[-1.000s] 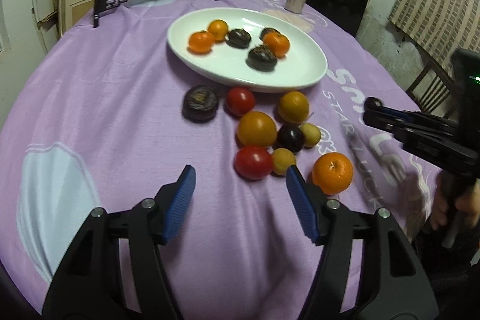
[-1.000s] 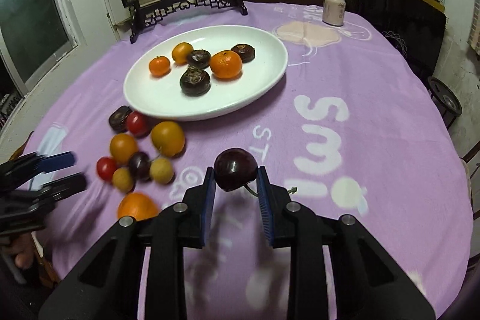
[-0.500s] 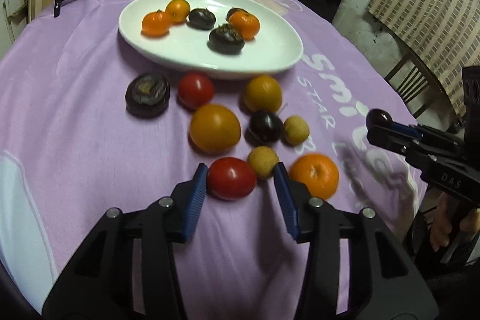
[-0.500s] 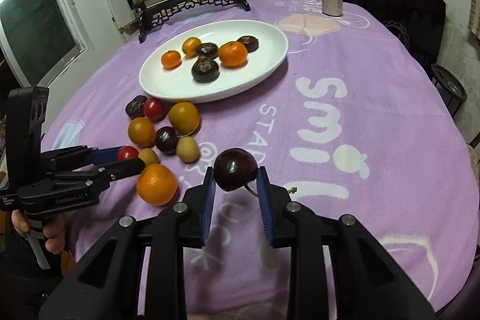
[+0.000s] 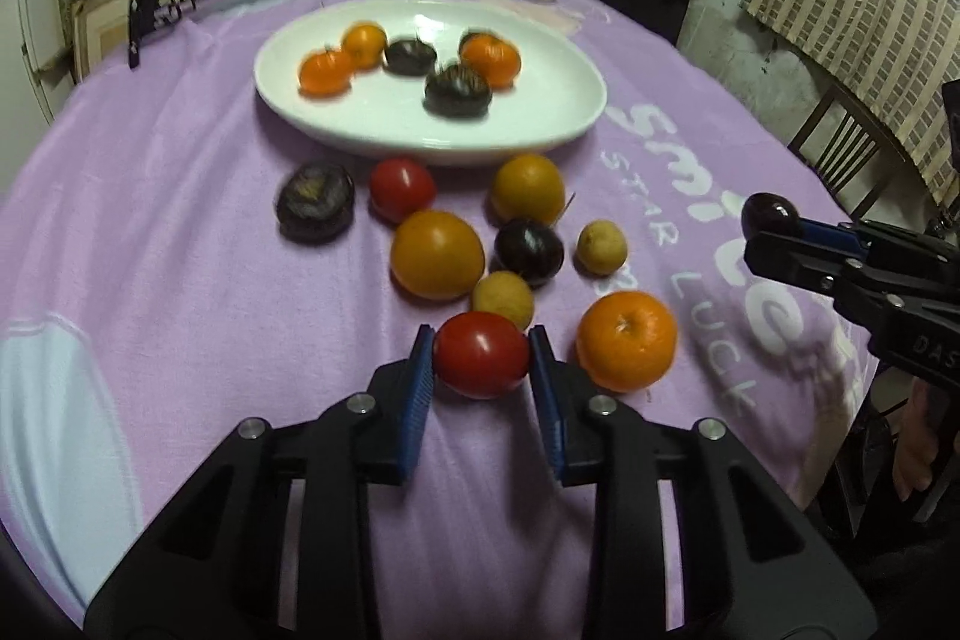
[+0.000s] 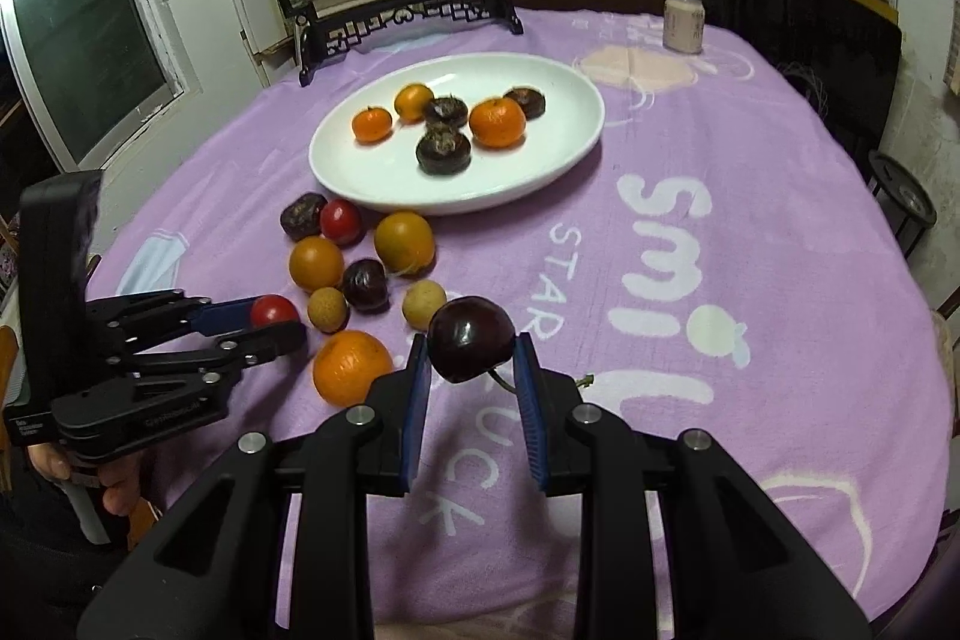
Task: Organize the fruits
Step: 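Grasp a dark cherry with right tool while left tool grasps a red tomato, then drop the cherry and red tomato onto the white plate, then grasp a small yellow fruit with right tool while left tool grasps an orange tomato, then release both fruits onto the white plate and pull tools back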
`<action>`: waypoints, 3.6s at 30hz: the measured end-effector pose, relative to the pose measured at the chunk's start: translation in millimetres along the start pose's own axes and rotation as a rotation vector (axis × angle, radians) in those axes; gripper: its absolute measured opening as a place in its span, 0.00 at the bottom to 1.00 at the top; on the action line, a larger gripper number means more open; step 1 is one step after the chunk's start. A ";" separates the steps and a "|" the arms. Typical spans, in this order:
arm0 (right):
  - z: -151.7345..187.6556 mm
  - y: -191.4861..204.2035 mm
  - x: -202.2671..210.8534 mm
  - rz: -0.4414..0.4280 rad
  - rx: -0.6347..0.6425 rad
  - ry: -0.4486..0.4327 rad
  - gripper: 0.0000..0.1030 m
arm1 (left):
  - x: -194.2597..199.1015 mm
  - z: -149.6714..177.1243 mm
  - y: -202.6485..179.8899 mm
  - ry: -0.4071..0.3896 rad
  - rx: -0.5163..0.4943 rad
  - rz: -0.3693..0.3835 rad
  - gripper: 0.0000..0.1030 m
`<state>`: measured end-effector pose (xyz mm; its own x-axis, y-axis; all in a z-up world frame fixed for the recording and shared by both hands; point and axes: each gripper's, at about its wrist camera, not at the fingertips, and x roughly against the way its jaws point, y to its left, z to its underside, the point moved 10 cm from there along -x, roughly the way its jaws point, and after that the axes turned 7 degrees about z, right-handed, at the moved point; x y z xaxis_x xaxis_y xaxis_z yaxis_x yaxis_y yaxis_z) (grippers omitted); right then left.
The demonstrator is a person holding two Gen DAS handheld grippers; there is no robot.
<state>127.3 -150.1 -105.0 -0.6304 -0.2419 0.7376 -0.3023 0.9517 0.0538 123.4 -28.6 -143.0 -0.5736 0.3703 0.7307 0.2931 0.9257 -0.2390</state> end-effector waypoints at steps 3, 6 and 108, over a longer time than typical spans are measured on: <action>-8.1 5.5 3.2 -0.001 0.016 -0.014 0.27 | 19.0 -12.1 1.1 -0.043 -0.006 -0.009 0.30; -18.9 11.5 4.1 -0.008 0.034 -0.028 0.27 | 32.6 -26.8 5.2 -0.075 -0.016 -0.033 0.31; 7.6 3.2 -25.3 0.032 0.066 0.038 0.23 | -12.8 -41.7 15.7 -0.011 0.034 -0.085 0.34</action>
<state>136.9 -142.4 -128.6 -0.6136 -0.2028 0.7631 -0.3293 0.9441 -0.0139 167.2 -22.1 -129.4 -0.6036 0.2906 0.7424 0.2165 0.9559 -0.1982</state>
